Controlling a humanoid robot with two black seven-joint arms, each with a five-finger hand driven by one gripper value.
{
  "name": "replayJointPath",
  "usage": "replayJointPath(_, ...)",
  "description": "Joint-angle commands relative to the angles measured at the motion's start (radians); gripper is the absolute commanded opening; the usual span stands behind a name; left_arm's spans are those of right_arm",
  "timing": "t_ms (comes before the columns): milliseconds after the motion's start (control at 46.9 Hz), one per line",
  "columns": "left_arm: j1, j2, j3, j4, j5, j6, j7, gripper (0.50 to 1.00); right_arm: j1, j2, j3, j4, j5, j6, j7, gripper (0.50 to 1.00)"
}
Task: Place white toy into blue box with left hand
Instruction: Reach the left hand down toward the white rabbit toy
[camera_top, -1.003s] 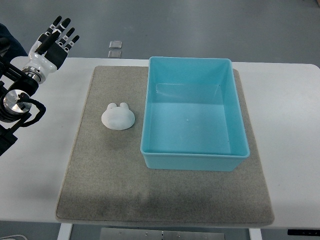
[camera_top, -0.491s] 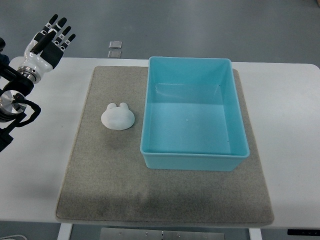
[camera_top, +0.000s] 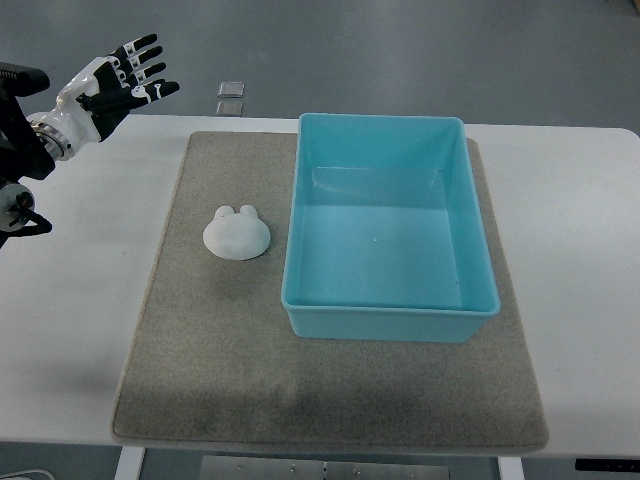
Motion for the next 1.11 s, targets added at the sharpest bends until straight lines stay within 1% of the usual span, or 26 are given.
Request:
replayJointPath(0,-0.002,0.018,0.001,-0.036,0.04,-0.003,0.009,0.992,0.0,0.0,0.0,0.0,0.0,0.0,0.0,0.936)
replayJointPath(64,-0.003,0.042,0.0,-0.063,0.109,-0.017,0.009,0.994,0.0,0.0,0.0,0.0,0.0,0.0,0.0,0.936)
replayJointPath(192,-0.006,0.082,-0.002,-0.118,0.223,-0.074,0.008,0.994,0.0,0.0,0.0,0.0,0.0,0.0,0.0,0.936)
replayJointPath(235,-0.006,0.091,-0.002,-0.134,0.247,-0.078,0.008,0.994,0.0,0.0,0.0,0.0,0.0,0.0,0.0,0.936)
replayJointPath(405,0.001,0.121,-0.002,-0.184,0.35,-0.067,0.001,0.994,0.0,0.0,0.0,-0.001,0.0,0.0,0.0,0.936)
replayJointPath(640,0.018,0.16,0.012,-0.29,0.484,-0.058,0.001,0.994,0.0,0.0,0.0,-0.001,0.0,0.0,0.0,0.936)
replayJointPath(875,0.032,0.168,0.084,-0.365,0.74,-0.06,-0.005,0.981,0.0,0.0,0.0,0.0,0.0,0.0,0.0,0.936)
replayJointPath(1088,0.063,0.171,0.118,-0.436,0.838,-0.058,-0.006,0.96,0.0,0.0,0.0,0.0,0.0,0.0,0.0,0.936)
